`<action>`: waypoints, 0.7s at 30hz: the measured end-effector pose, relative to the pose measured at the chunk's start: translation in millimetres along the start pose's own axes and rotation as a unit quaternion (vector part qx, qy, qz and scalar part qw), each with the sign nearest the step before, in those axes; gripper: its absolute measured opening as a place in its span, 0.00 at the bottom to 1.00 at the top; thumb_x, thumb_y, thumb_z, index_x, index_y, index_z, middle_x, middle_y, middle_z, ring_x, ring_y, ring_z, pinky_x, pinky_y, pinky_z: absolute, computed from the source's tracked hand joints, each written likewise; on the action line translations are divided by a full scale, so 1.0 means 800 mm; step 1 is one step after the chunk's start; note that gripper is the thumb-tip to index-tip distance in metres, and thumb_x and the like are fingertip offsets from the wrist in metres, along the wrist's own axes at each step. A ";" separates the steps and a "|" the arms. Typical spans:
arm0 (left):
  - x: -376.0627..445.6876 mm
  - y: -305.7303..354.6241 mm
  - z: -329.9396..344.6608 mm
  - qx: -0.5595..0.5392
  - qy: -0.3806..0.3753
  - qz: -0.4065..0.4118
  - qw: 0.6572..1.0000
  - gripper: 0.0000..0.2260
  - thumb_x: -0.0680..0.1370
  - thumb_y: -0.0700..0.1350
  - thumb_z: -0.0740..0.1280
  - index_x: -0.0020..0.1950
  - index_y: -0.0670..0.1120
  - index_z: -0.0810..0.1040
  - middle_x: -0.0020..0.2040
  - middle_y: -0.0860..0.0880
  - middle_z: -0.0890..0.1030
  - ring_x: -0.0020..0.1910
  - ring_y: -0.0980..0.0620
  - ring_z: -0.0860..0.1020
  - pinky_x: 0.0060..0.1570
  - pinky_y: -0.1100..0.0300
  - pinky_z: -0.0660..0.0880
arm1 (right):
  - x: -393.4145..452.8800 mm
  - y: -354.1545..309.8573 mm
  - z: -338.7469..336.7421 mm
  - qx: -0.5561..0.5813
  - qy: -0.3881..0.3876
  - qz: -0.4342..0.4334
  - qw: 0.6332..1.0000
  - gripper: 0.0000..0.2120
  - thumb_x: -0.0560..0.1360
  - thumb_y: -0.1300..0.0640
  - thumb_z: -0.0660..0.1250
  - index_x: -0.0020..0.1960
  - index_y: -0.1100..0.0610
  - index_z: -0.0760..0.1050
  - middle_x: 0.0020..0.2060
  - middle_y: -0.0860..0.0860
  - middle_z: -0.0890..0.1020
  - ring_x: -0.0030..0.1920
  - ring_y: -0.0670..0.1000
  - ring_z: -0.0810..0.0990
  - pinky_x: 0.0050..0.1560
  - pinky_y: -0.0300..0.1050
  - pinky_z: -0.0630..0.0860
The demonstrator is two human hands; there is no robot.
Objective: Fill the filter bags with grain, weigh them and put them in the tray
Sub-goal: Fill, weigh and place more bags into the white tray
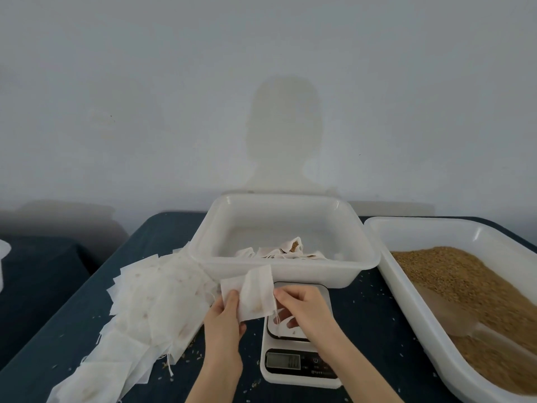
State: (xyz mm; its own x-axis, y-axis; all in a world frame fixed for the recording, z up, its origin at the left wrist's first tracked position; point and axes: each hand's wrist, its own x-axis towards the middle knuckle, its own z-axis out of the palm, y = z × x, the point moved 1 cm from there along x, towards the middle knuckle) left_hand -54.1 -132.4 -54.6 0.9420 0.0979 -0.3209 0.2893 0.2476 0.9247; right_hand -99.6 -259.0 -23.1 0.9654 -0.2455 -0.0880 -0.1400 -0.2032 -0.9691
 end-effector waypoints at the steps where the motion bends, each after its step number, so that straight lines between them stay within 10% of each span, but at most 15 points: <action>1: -0.001 -0.002 0.001 0.007 -0.002 0.006 1.000 0.06 0.81 0.49 0.62 0.48 0.52 0.77 0.43 0.49 0.77 0.39 0.53 0.72 0.37 0.59 0.70 | 0.001 -0.002 -0.002 -0.022 0.007 -0.005 1.000 0.11 0.79 0.55 0.64 0.43 0.56 0.83 0.32 0.47 0.83 0.30 0.42 0.79 0.31 0.34 0.73; 6: -0.005 -0.006 0.002 0.140 -0.036 0.099 0.984 0.02 0.81 0.47 0.60 0.52 0.53 0.71 0.46 0.56 0.74 0.44 0.57 0.73 0.41 0.56 0.72 | 0.004 -0.015 -0.020 -0.094 0.029 -0.037 0.994 0.10 0.77 0.56 0.66 0.38 0.48 0.80 0.27 0.43 0.82 0.28 0.40 0.78 0.31 0.31 0.72; 13: -0.017 0.016 -0.003 0.341 0.009 0.329 0.881 0.30 0.76 0.47 0.68 0.75 0.55 0.58 0.70 0.54 0.66 0.66 0.53 0.67 0.62 0.55 0.68 | 0.007 -0.030 -0.047 -0.139 0.027 -0.073 0.987 0.11 0.77 0.56 0.67 0.36 0.50 0.81 0.29 0.42 0.82 0.29 0.41 0.80 0.31 0.28 0.70; 21: -0.023 0.064 0.037 0.459 -0.191 0.565 0.658 0.14 0.73 0.39 0.72 0.57 0.51 0.82 0.65 0.51 0.75 0.64 0.50 0.70 0.62 0.59 0.64 | 0.010 -0.039 -0.060 -0.183 -0.004 -0.083 0.980 0.14 0.77 0.57 0.65 0.34 0.49 0.78 0.26 0.41 0.80 0.27 0.40 0.78 0.30 0.26 0.69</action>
State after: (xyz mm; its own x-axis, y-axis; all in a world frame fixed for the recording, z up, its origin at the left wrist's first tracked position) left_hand -51.6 -150.0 4.3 0.5679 -0.5730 0.5909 -0.8168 -0.4806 0.3190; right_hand -97.7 -300.3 17.9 0.9829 -0.1741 0.0602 -0.0499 -0.5663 -0.8227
